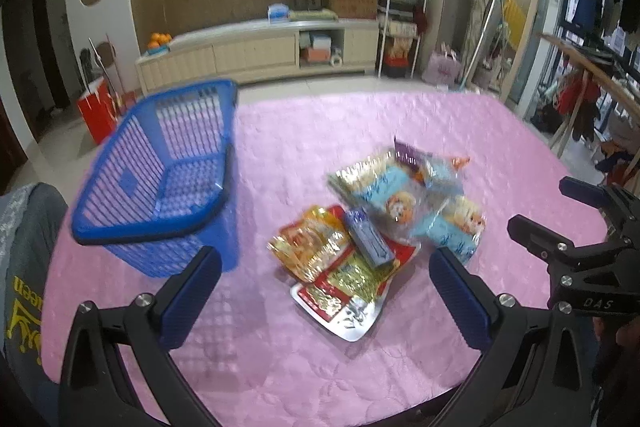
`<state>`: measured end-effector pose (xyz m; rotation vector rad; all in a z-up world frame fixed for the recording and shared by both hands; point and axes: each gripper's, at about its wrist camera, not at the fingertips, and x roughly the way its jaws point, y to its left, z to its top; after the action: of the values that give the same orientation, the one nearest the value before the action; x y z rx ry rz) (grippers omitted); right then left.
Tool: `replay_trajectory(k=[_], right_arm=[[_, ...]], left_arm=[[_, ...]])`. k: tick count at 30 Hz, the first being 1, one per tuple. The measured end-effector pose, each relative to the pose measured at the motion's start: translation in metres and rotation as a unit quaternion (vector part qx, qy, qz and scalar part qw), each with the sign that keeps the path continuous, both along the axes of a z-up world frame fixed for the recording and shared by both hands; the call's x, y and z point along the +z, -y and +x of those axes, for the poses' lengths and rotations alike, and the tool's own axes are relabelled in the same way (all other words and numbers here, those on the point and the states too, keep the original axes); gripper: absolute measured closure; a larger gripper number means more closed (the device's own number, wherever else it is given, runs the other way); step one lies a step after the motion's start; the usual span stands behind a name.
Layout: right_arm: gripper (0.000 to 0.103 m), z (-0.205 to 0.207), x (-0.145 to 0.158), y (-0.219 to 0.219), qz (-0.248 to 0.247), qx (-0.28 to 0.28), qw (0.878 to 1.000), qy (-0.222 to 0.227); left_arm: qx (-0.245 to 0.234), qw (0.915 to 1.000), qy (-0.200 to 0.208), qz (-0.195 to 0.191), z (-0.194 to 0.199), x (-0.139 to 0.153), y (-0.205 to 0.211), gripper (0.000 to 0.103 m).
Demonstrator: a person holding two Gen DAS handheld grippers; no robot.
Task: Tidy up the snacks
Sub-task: 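Grasp a blue biscuit bag with the right gripper while the left tool approaches the pile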
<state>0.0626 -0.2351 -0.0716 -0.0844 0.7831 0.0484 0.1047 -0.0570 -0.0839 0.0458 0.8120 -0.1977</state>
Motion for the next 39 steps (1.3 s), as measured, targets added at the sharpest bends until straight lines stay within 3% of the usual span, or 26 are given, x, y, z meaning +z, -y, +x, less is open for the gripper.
replay_trajectory(k=[9, 18, 25, 29, 30, 34, 39], right_arm=[[0.000, 0.031, -0.047, 0.007, -0.026, 0.027, 0.997, -0.061], [0.000, 0.077, -0.096, 0.013, -0.051, 0.072, 0.987, -0.137], [0.001, 0.095, -0.111, 0.012, -0.048, 0.114, 0.978, -0.168], [0.018, 0.095, -0.114, 0.003, -0.083, 0.136, 0.973, -0.167], [0.031, 0.093, -0.112, 0.002, -0.076, 0.140, 0.973, -0.167], [0.033, 0.085, -0.107, 0.002, -0.048, 0.131, 0.974, -0.178], [0.033, 0.065, -0.093, 0.015, -0.011, 0.080, 0.981, -0.177]], left_arm=[[-0.019, 0.9977, -0.062, 0.018, 0.034, -0.045, 0.022, 0.000], [-0.046, 0.9940, -0.092, 0.037, 0.064, -0.074, 0.034, 0.000], [-0.051, 0.9921, -0.107, 0.042, 0.072, -0.086, 0.038, 0.000], [-0.056, 0.9921, -0.102, 0.049, 0.073, -0.085, 0.040, 0.000], [-0.059, 0.9923, -0.098, 0.048, 0.073, -0.083, 0.040, 0.000], [-0.078, 0.9920, -0.087, 0.050, 0.070, -0.072, 0.043, 0.000], [-0.126, 0.9876, -0.077, 0.052, 0.073, -0.055, 0.049, 0.000]])
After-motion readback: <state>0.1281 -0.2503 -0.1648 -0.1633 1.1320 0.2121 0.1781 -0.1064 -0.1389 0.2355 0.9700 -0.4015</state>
